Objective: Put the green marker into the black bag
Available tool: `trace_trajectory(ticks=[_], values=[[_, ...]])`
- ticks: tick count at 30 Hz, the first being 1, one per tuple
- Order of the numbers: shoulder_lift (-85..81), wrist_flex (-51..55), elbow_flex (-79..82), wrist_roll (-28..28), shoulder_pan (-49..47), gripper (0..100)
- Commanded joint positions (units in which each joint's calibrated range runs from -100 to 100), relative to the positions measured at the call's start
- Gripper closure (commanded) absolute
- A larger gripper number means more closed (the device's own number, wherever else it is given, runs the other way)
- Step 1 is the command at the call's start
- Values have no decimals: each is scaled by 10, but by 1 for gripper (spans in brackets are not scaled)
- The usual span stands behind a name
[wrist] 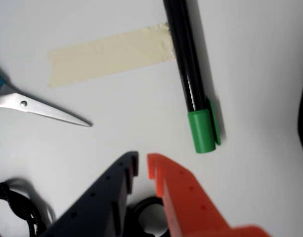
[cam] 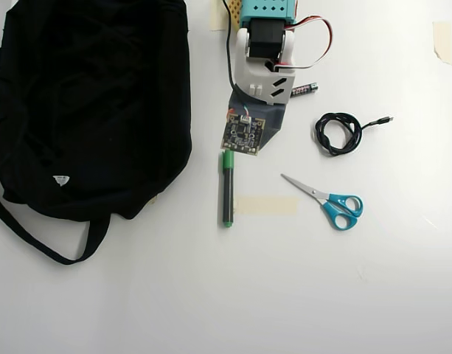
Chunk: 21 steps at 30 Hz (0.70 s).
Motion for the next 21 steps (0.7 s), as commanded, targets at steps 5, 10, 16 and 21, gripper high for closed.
trace_trajectory(ticks=[5, 10, 16, 21], values=[[-7, -3, -30, 2, 44, 98], [-7, -4, -31, 3, 67, 98], [-5, -51, -22, 3, 98, 98], [10, -83, -20, 65, 113, 98]])
